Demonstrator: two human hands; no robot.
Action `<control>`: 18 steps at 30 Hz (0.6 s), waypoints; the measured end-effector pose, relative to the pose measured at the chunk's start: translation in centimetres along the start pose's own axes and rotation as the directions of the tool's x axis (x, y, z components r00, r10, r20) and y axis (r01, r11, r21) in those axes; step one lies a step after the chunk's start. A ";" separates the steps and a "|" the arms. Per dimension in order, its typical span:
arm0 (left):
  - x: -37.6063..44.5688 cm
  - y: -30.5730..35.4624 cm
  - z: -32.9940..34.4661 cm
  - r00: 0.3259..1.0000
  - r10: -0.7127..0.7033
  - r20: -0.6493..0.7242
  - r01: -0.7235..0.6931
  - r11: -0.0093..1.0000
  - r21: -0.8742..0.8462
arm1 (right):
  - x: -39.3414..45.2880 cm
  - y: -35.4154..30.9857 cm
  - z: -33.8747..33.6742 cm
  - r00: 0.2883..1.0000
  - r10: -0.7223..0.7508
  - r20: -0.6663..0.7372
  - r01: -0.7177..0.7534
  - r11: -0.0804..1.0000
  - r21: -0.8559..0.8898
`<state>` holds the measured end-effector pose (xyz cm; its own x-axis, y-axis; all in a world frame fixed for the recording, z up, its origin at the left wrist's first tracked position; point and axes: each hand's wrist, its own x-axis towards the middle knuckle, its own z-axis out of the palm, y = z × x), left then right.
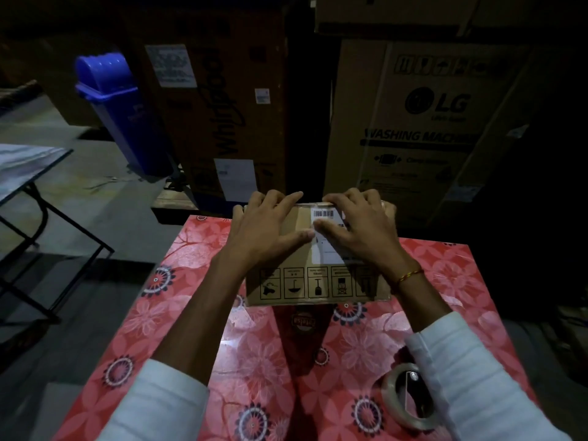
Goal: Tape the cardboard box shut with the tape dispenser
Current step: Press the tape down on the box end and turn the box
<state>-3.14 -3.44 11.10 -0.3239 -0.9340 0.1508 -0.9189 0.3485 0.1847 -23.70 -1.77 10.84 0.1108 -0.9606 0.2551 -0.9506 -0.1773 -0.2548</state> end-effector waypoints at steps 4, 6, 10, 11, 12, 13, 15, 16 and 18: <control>0.3 -0.5 -0.5 0.996 0.036 0.086 -0.032 0.998 -0.053 | 0.2 1.4 -1.1 0.992 -0.069 0.103 0.063 0.996 0.055; 0.3 -0.4 -0.4 0.997 0.031 0.075 -0.026 0.997 -0.070 | 0.2 1.0 -0.8 0.996 -0.048 0.073 0.045 0.998 0.039; -0.4 0.5 0.1 0.997 -0.028 -0.068 0.026 0.999 -0.042 | 0.0 -0.5 0.0 0.999 0.051 -0.016 -0.051 0.999 -0.018; -0.4 0.6 0.2 0.996 -0.027 -0.082 0.024 0.999 -0.038 | 0.0 -0.5 -0.1 0.999 0.046 -0.011 -0.047 0.999 -0.006; -0.4 0.5 0.2 0.997 -0.019 -0.081 0.016 0.999 -0.044 | 0.1 -0.3 -0.2 0.999 0.032 -0.002 -0.032 0.999 0.020; -0.3 0.4 0.1 0.998 -0.008 -0.065 0.005 0.998 -0.055 | 0.1 0.0 -0.4 1.000 0.012 0.009 -0.013 0.999 0.052; 0.2 -0.2 -0.2 1.000 0.020 -0.010 -0.021 0.997 -0.078 | 0.2 0.6 -1.2 0.998 -0.030 0.053 0.025 0.994 0.105; 0.4 -0.4 -0.3 0.999 0.032 0.018 -0.031 0.995 -0.092 | 0.3 0.9 -1.5 0.996 -0.048 0.079 0.038 0.992 0.123; 0.6 -0.6 -0.4 0.998 0.039 0.057 -0.033 0.994 -0.109 | 0.2 1.2 -1.8 0.992 -0.066 0.112 0.049 0.988 0.147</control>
<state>-2.69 -4.13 11.49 -0.3722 -0.9225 0.1022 -0.8778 0.3857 0.2840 -25.29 -1.82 12.27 0.2052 -0.9646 0.1654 -0.8910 -0.2540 -0.3763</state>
